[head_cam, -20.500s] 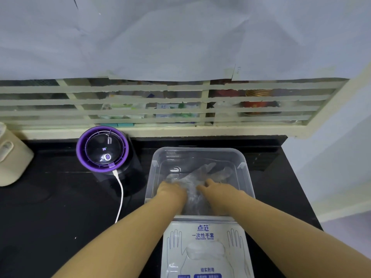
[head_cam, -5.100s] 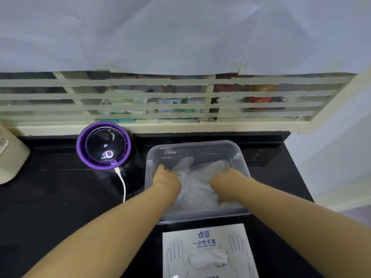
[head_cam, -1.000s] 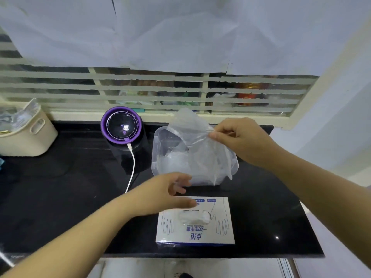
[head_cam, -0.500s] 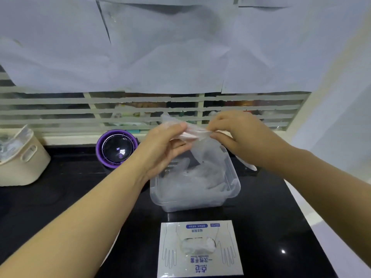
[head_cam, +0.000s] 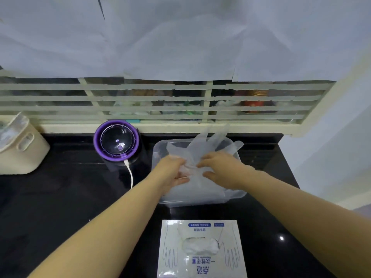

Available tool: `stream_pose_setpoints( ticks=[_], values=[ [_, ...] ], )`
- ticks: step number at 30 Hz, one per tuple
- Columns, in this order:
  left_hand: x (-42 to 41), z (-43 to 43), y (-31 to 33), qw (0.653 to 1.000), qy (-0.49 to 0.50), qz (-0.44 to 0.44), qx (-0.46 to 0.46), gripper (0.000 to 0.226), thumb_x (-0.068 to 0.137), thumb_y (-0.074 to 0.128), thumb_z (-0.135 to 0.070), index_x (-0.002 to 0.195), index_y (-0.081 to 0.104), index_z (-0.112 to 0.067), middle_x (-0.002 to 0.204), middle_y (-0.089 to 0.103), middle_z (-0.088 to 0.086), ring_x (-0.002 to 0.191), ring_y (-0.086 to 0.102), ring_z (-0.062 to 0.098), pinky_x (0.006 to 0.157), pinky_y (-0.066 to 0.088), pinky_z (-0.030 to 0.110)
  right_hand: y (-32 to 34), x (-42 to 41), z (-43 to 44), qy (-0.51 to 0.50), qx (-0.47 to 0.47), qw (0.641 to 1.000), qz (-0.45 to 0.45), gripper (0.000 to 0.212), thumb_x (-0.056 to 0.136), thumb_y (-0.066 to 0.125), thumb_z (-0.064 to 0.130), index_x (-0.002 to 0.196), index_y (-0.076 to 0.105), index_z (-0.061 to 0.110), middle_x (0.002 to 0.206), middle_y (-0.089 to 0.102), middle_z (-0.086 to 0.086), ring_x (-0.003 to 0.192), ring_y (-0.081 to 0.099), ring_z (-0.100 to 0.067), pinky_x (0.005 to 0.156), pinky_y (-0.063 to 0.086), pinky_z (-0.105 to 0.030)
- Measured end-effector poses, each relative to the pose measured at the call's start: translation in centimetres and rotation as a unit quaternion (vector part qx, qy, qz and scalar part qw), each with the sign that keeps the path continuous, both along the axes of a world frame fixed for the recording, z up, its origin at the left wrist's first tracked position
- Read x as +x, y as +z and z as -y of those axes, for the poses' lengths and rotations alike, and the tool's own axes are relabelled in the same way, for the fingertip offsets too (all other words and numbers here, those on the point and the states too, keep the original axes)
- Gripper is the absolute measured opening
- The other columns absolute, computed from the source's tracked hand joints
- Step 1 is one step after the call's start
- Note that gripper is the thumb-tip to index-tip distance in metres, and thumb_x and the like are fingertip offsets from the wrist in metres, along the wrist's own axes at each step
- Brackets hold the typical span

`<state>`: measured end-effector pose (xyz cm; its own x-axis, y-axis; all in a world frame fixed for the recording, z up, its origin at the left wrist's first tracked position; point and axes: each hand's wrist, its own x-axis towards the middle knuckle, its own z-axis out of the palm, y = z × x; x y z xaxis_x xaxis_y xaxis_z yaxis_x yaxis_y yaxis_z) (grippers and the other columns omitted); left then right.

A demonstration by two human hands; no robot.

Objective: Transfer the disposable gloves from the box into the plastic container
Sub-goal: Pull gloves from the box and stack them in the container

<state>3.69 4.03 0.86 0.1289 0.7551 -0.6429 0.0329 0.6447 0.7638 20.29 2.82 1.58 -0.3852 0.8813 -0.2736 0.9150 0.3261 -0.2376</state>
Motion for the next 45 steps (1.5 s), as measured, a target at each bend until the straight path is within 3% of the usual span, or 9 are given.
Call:
stream_pose_setpoints(
  ticks=[8,10,13,19,21,29,36,41,45],
  values=[
    [-2.5,-0.5,1.8,0.973,-0.126,-0.186,0.041,0.068,0.097,0.053,-0.032,0.152,0.015,-0.021,0.140,0.044,0.010,0.109,0.058,0.029,0.086,0.054,0.038,-3.9,-1.1,-2.3,0.007,-0.152,0.988,0.033,0.051,0.094,0.056,0.034,0.142,0.040,0.028,0.150,0.033,-0.003,0.135,0.035,-0.024,0.111,0.029,-0.037],
    [-3.3,-0.9,2.4,0.893,-0.213,-0.352,0.179,0.064,0.096,0.053,-0.032,0.150,0.021,-0.020,0.132,0.050,0.005,0.109,0.057,0.022,0.090,0.047,0.032,-4.5,-1.5,-2.4,0.020,-0.180,0.983,0.033,0.054,0.093,0.058,0.032,0.143,0.039,0.028,0.149,0.033,-0.002,0.133,0.037,-0.024,0.109,0.029,-0.035],
    [-1.8,-1.8,2.0,0.783,-0.348,-0.422,0.297,0.031,0.097,0.047,-0.015,0.127,0.051,-0.024,0.141,0.044,0.002,0.116,0.050,0.017,0.093,0.040,0.026,-5.2,-2.0,-2.4,0.033,-0.195,0.980,0.029,0.053,0.091,0.061,0.029,0.141,0.043,0.029,0.147,0.036,0.001,0.132,0.038,-0.023,0.108,0.029,-0.035],
    [1.3,-2.9,-3.8,0.600,-0.594,-0.516,0.142,0.044,0.099,0.046,-0.010,0.142,0.044,-0.016,0.148,0.034,0.010,0.119,0.051,0.027,0.094,0.043,0.033,-4.9,-1.1,-2.3,0.016,-0.198,0.978,0.064,0.047,0.092,0.060,0.029,0.137,0.048,0.031,0.153,0.026,-0.001,0.136,0.033,-0.026,0.112,0.027,-0.041],
    [1.5,-3.1,-4.1,0.573,-0.616,-0.531,0.099,0.048,0.099,0.045,-0.013,0.147,0.036,-0.016,0.151,0.028,0.011,0.127,0.044,0.029,0.101,0.040,0.035,-5.0,-0.4,-2.3,0.003,-0.208,0.975,0.082,0.047,0.092,0.059,0.028,0.138,0.047,0.029,0.152,0.029,-0.003,0.136,0.033,-0.026,0.112,0.028,-0.041],
    [1.6,-3.1,-3.9,0.531,-0.627,-0.563,0.088,0.039,0.099,0.044,-0.012,0.138,0.046,-0.007,0.147,0.037,0.012,0.122,0.051,0.027,0.097,0.043,0.032,-2.6,0.5,-1.8,-0.033,-0.188,0.982,0.014,0.034,0.098,0.049,0.026,0.131,0.056,0.022,0.138,0.052,0.003,0.123,0.050,-0.017,0.106,0.036,-0.031],
    [-0.4,-0.6,-0.2,0.656,-0.448,-0.495,0.353,0.033,0.100,0.044,-0.016,0.132,0.051,-0.018,0.136,0.047,0.001,0.115,0.054,0.024,0.091,0.045,0.035,4.5,-0.2,3.4,0.003,-0.026,0.990,-0.138,0.024,0.093,0.057,0.026,0.115,0.067,0.022,0.108,0.067,0.010,0.080,0.053,0.005,0.075,0.041,-0.006],
    [-3.8,5.8,1.2,0.646,-0.428,-0.310,0.551,0.023,0.095,0.047,-0.024,0.107,0.066,-0.021,0.102,0.063,-0.007,0.076,0.062,0.015,0.064,0.052,0.033,1.2,-1.7,8.9,0.102,-0.151,0.983,-0.021,0.031,0.092,0.058,0.032,0.122,0.063,0.023,0.116,0.064,0.008,0.098,0.059,-0.007,0.090,0.045,-0.021],
    [-5.0,8.9,-1.7,0.616,-0.546,-0.342,0.454,0.034,0.097,0.044,-0.040,0.126,0.058,-0.028,0.121,0.054,-0.012,0.104,0.057,0.011,0.085,0.047,0.029,-2.9,-2.2,11.0,0.090,-0.140,0.986,0.029,0.036,0.094,0.053,0.034,0.129,0.057,0.024,0.124,0.052,0.004,0.101,0.056,-0.017,0.085,0.045,-0.027]
  ],
)
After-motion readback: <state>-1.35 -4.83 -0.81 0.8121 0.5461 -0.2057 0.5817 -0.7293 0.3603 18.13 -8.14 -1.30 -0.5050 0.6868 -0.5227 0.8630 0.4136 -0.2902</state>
